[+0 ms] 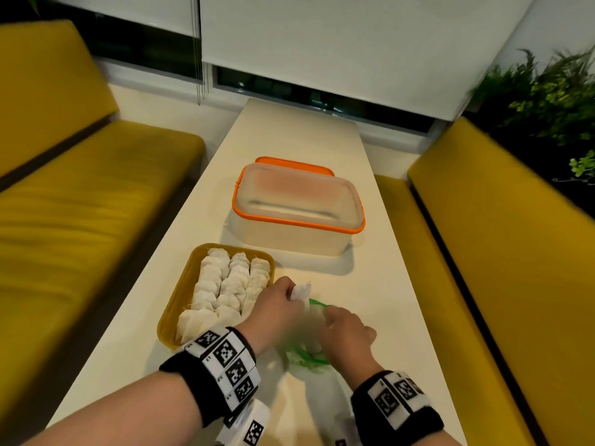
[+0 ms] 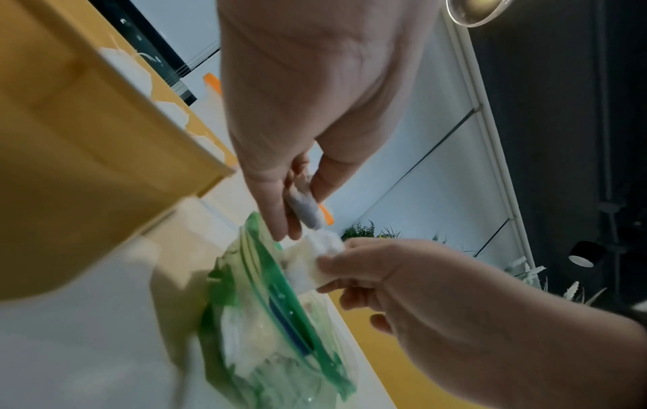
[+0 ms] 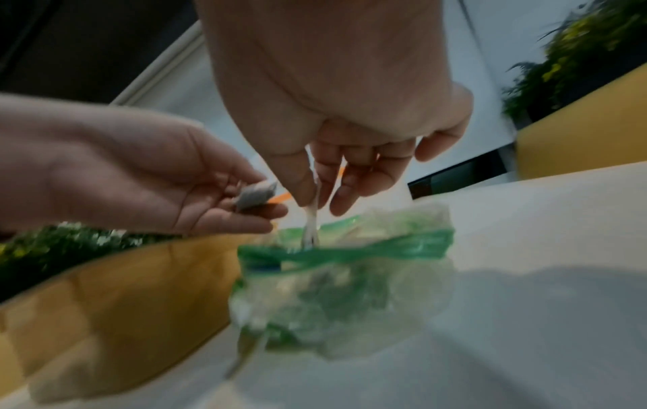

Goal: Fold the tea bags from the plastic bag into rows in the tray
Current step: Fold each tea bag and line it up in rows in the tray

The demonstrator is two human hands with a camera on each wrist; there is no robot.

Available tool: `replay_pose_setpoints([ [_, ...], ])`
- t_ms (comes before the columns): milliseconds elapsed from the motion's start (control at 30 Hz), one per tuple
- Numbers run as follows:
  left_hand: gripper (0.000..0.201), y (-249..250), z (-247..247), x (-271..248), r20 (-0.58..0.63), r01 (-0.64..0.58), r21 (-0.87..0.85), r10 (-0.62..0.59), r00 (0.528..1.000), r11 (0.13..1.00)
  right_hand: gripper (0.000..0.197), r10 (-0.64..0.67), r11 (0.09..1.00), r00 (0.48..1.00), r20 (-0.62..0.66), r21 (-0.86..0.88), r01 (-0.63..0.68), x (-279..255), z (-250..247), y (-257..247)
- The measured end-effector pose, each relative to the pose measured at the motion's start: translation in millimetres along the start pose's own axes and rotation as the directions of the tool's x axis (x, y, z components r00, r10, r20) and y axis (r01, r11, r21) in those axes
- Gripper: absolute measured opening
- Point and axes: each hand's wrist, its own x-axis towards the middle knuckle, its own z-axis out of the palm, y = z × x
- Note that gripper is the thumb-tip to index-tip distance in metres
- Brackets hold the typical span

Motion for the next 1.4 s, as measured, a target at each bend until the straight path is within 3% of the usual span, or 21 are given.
replay_pose_setpoints([
  [133,0.015,2.5,-8.6,-1.9,0.032,0.048,-0.176,-0.043,0.999,0.983,0.036,0.004,0.897,0.998,-0.055,0.441,0.021,-12.2,-26.8,10.8],
  [267,0.032,10.2,-12.6,-8.3,0.177,0.136,-0.324,-0.082,0.981,0.936,0.013,-0.08,0.774,0.996,0.028,0.631,0.044,-23.9,-53.5,5.7],
  [367,0.028,14.3,-23.2,-23.6,0.362,0.276,-0.519,-0.085,0.928,0.809,0.009,-0.197,0.729,0.973,0.118,0.681,0.065,-34.7,-62.3,-18.0],
  [467,0.028,0.1,-52.4,-43.0,0.334,0.289,-0.61,-0.091,0.938,0.738,0.015,-0.255,0.752,0.952,0.172,0.654,0.083,-39.5,-56.8,-46.0],
  [600,0.027,-46.4,-109.4,-65.3,0.076,0.183,-0.691,-0.182,0.98,0.699,0.015,-0.255,0.865,0.938,0.235,0.489,0.112,-32.2,-32.5,-82.4],
  [700,0.021,-77.5,-150.1,-80.3,-0.085,0.131,-0.713,-0.271,0.959,0.689,0.008,-0.284,0.919,0.922,0.262,0.348,0.184,-18.9,-1.6,-114.0],
  [867,0.021,-96.0,-170.0,-91.9,-0.158,0.118,-0.708,-0.319,0.935,0.696,0.028,-0.294,0.956,0.868,0.4,0.14,0.259,-6.1,34.4,-164.5],
  [1000,0.02,-100.4,-172.4,-94.7,-0.17,0.112,-0.699,-0.316,0.933,0.706,0.025,-0.244,0.941,0.865,0.439,-0.106,0.32,-12.9,43.0,-185.4],
  [1133,0.019,-101.3,-175.8,-96.2,-0.169,0.097,-0.663,-0.275,0.947,0.742,0.063,-0.194,0.829,0.892,0.409,-0.417,0.372,-21.7,41.8,-195.0],
  [1200,0.019,-101.2,-175.2,-95.2,-0.18,0.079,-0.633,-0.246,0.953,0.77,0.069,-0.218,0.749,0.89,0.401,-0.515,0.416,-20.3,46.8,-196.1],
  [1267,0.018,-97.8,-174.2,-93.6,-0.191,0.07,-0.584,-0.22,0.957,0.809,0.063,-0.241,0.762,0.889,0.391,-0.491,0.422,-15.6,48.8,-194.7],
  [1300,0.017,-95.4,-174.0,-91.8,-0.196,0.07,-0.549,-0.209,0.958,0.833,0.054,-0.263,0.818,0.893,0.365,-0.407,0.407,-12.4,45.3,-194.1],
  [1367,0.017,-89.5,-172.1,-86.7,-0.21,0.064,-0.473,-0.183,0.96,0.879,0.042,-0.327,0.921,0.887,0.326,-0.099,0.376,-6.8,32.5,-192.4],
  [1400,0.017,-86.2,-170.1,-84.1,-0.211,0.054,-0.436,-0.161,0.964,0.898,0.042,-0.375,0.924,0.86,0.344,0.07,0.375,-6.3,27.0,-191.9],
])
